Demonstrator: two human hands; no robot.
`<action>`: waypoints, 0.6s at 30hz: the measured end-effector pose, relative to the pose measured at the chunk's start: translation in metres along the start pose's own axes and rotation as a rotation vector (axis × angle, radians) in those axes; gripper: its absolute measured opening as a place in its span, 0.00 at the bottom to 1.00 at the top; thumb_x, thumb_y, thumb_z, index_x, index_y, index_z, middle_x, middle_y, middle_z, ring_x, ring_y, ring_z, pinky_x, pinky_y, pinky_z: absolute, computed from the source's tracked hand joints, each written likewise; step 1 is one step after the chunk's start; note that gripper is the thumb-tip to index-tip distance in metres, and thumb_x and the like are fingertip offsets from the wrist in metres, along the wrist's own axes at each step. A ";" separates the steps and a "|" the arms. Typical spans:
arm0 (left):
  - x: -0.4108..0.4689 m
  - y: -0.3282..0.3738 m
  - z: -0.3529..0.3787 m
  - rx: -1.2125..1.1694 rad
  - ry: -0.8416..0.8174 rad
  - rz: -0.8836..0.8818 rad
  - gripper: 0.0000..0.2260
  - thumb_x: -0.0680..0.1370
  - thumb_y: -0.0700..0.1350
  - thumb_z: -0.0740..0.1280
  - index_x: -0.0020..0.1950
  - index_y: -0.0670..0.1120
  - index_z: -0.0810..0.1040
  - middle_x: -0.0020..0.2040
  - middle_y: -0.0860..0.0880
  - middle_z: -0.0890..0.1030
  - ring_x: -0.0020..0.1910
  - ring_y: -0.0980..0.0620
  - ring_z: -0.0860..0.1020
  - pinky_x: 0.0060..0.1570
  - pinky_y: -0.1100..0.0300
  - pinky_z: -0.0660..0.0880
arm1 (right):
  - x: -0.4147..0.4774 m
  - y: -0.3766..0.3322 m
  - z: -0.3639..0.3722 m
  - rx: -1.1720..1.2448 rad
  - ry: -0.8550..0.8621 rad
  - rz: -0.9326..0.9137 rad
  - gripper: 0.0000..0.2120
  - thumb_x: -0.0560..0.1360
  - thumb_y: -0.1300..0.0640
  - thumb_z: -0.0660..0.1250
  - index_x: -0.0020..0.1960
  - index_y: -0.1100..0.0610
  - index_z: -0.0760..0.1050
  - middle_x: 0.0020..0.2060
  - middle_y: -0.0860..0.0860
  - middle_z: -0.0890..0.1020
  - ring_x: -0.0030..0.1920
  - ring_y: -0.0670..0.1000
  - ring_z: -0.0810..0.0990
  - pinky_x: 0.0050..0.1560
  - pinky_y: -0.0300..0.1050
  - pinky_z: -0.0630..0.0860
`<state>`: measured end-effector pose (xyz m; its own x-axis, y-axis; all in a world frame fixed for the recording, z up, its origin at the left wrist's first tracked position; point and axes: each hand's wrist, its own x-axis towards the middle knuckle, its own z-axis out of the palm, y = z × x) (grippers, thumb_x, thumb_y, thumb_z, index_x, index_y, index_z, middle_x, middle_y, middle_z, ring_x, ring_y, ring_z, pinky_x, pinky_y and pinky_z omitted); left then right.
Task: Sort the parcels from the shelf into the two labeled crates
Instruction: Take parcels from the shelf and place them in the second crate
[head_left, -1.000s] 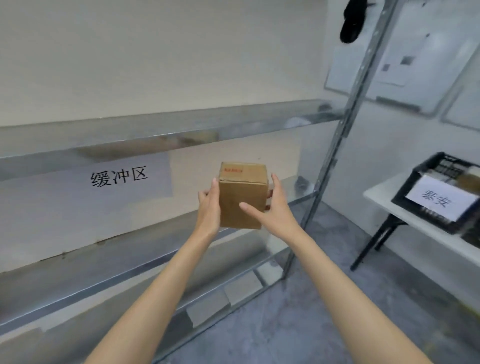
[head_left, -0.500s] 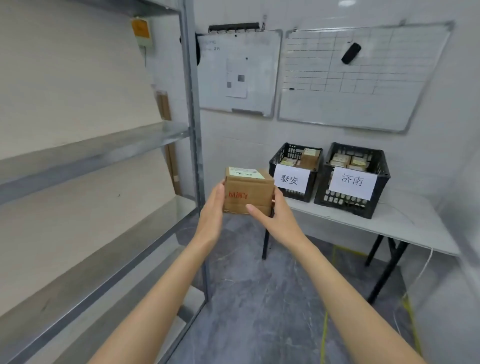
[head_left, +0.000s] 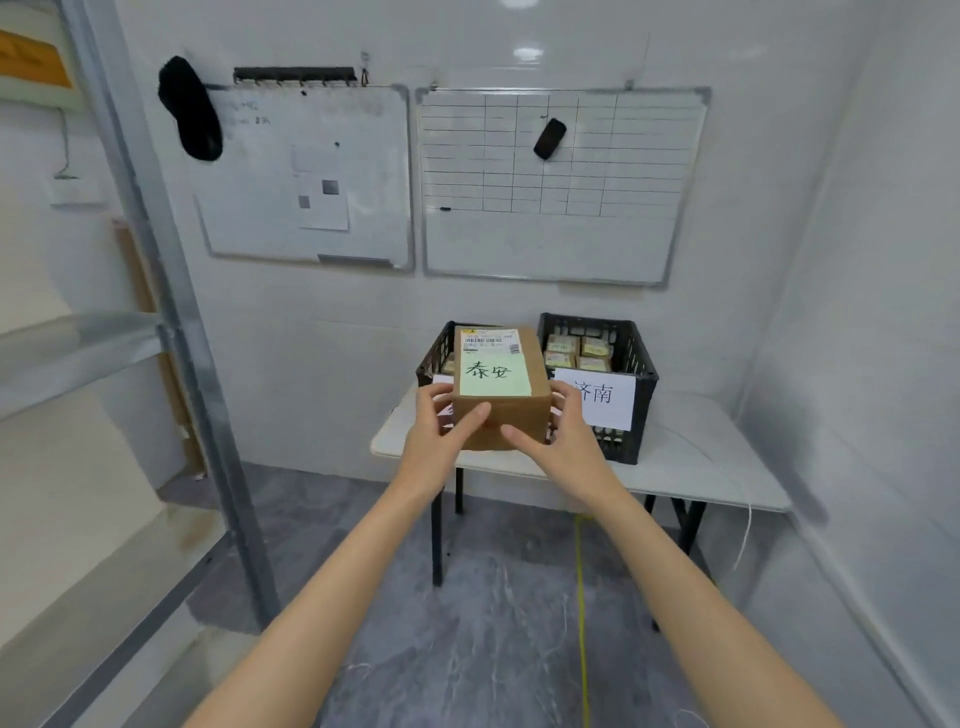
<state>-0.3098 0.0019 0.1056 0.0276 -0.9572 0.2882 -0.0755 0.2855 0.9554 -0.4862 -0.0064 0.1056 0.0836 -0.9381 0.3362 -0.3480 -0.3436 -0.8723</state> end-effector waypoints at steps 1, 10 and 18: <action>0.016 -0.006 0.003 0.032 -0.016 0.002 0.25 0.72 0.57 0.72 0.63 0.57 0.63 0.63 0.55 0.74 0.61 0.57 0.74 0.49 0.71 0.73 | 0.013 0.006 -0.003 -0.011 0.020 0.002 0.35 0.72 0.50 0.76 0.69 0.48 0.57 0.57 0.34 0.69 0.57 0.36 0.73 0.53 0.29 0.72; 0.130 -0.054 0.037 0.223 -0.112 0.051 0.49 0.63 0.58 0.80 0.75 0.59 0.53 0.66 0.59 0.71 0.63 0.59 0.70 0.61 0.59 0.68 | 0.107 0.065 -0.025 -0.119 0.155 -0.009 0.37 0.69 0.55 0.79 0.67 0.46 0.57 0.63 0.47 0.70 0.64 0.50 0.73 0.61 0.49 0.76; 0.222 -0.097 0.070 0.310 -0.123 0.128 0.49 0.64 0.55 0.80 0.77 0.58 0.55 0.70 0.54 0.71 0.66 0.53 0.71 0.63 0.52 0.72 | 0.193 0.120 -0.041 -0.202 0.099 0.035 0.52 0.64 0.50 0.82 0.77 0.48 0.53 0.67 0.51 0.67 0.65 0.50 0.71 0.65 0.59 0.73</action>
<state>-0.3660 -0.2421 0.0727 -0.1204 -0.9186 0.3764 -0.3697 0.3934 0.8418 -0.5502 -0.2269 0.0806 -0.0198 -0.9369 0.3491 -0.5302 -0.2862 -0.7981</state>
